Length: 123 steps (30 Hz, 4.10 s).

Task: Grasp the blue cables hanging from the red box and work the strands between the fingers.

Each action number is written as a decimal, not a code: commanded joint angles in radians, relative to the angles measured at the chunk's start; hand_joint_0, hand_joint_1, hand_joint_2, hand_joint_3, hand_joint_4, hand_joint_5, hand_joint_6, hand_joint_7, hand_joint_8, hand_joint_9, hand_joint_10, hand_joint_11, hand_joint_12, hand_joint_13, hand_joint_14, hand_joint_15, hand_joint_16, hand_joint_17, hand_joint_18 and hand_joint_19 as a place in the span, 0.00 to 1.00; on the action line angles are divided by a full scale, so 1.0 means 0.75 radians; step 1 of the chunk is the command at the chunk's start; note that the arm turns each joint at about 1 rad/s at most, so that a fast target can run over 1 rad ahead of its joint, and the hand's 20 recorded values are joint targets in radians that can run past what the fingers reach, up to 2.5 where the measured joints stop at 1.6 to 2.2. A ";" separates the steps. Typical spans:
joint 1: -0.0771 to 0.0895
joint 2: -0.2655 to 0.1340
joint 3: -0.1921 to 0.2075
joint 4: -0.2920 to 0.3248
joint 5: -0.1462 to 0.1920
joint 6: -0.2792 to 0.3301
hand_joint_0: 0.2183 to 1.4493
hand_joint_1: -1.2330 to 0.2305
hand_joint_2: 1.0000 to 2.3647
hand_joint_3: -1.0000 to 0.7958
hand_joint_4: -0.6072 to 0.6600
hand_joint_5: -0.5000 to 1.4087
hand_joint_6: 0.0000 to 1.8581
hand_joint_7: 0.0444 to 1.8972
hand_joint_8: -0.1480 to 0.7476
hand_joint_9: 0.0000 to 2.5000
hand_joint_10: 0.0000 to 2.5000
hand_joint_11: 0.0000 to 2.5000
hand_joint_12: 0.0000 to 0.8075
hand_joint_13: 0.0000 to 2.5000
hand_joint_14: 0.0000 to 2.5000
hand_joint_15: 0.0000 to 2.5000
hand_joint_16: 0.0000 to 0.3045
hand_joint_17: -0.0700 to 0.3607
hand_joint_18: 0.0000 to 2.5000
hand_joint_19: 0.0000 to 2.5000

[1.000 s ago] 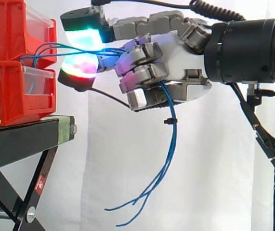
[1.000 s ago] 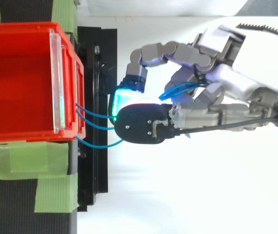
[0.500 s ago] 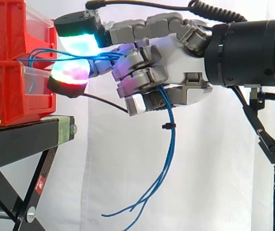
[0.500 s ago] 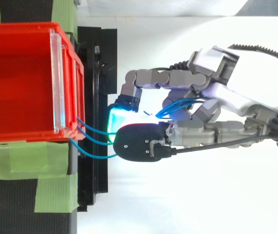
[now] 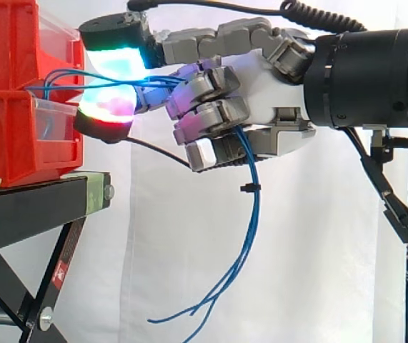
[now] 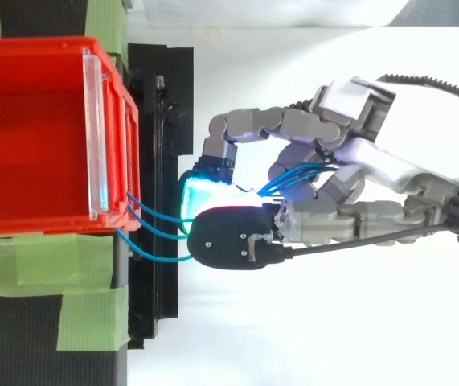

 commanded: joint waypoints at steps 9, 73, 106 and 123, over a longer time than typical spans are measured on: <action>-0.008 -0.002 0.000 -0.001 0.000 0.005 0.61 0.43 0.08 0.65 0.80 0.56 0.01 0.60 0.78 0.55 1.00 1.00 0.77 0.72 1.00 0.64 0.73 0.55 0.97 0.26; -0.014 0.001 0.000 -0.003 -0.002 0.009 0.52 0.40 0.00 0.49 0.69 0.54 0.01 0.68 0.78 0.55 1.00 1.00 0.77 0.72 1.00 0.64 0.73 0.55 0.97 0.26; -0.016 0.001 0.000 -0.003 0.000 0.013 0.47 0.39 0.01 0.25 0.62 0.48 0.01 0.74 0.78 0.55 1.00 1.00 0.77 0.72 1.00 0.64 0.73 0.55 0.97 0.26; -0.016 0.001 0.000 -0.013 0.002 0.013 0.51 0.40 0.01 0.16 0.61 0.56 0.00 0.78 0.78 0.55 1.00 1.00 0.77 0.72 1.00 0.64 0.73 0.55 0.97 0.26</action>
